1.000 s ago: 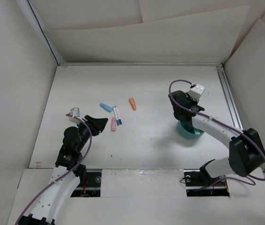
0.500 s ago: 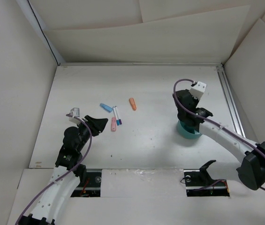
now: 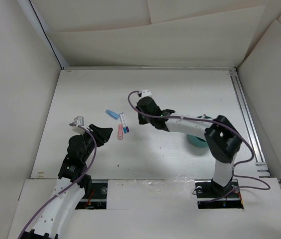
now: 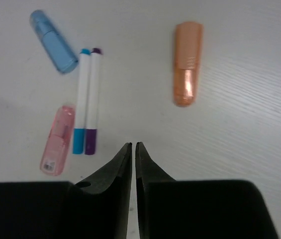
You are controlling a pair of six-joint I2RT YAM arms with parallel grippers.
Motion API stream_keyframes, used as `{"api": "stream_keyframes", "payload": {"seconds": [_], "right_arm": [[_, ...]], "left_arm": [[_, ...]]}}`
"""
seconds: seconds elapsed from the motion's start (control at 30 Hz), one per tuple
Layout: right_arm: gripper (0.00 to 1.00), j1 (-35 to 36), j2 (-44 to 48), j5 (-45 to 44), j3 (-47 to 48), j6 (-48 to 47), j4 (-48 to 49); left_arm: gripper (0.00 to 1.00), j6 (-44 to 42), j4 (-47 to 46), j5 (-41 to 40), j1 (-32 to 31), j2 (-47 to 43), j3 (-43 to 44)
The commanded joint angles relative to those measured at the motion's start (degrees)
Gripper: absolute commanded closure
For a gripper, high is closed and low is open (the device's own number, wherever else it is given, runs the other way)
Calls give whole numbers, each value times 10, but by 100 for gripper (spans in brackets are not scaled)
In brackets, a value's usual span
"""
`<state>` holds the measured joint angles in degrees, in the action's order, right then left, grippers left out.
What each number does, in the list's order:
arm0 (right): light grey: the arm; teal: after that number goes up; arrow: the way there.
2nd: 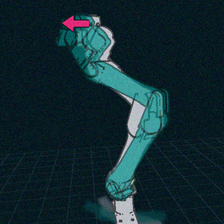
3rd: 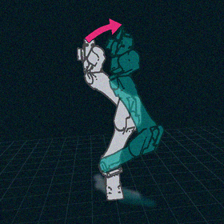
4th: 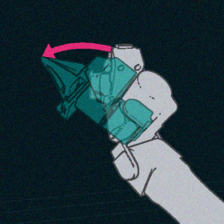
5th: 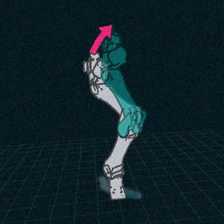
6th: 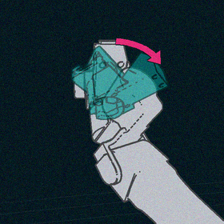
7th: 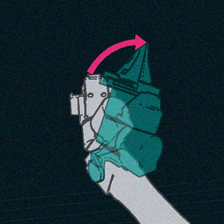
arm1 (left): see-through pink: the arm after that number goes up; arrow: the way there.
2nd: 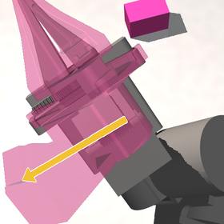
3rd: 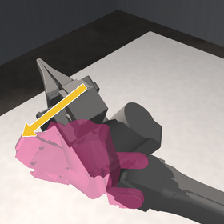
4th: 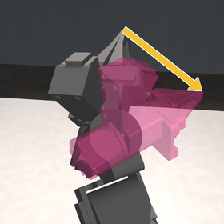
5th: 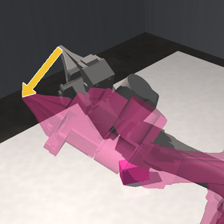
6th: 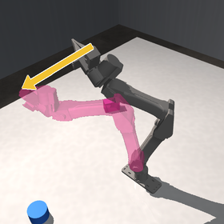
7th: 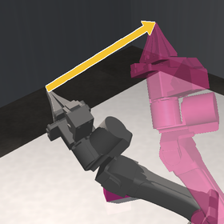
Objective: Sort the stationery into containers
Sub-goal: Pick up the pen from the center of the board.
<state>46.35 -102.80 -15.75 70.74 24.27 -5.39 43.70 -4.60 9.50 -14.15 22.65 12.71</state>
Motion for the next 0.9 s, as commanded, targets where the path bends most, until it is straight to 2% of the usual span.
{"api": "stream_keyframes", "payload": {"seconds": [0.0, 0.03, 0.13, 0.43, 0.87], "right_arm": [[87, 33, -63, 28, 96, -18, 24], [79, 39, -82, 28, 114, -18, 17], [67, 45, -151, 34, 181, -6, 6], [66, 56, -276, -49, 341, 1, -97], [68, 61, -339, -69, 398, 6, -144]], "left_arm": [[63, -10, 27, -33, -2, -16, 14], [63, -10, 41, -46, -2, -23, 14], [63, -10, 49, -57, -2, -37, 19], [63, -10, 49, -52, -2, -31, 19], [63, -15, 49, -47, -2, -37, 19]]}}
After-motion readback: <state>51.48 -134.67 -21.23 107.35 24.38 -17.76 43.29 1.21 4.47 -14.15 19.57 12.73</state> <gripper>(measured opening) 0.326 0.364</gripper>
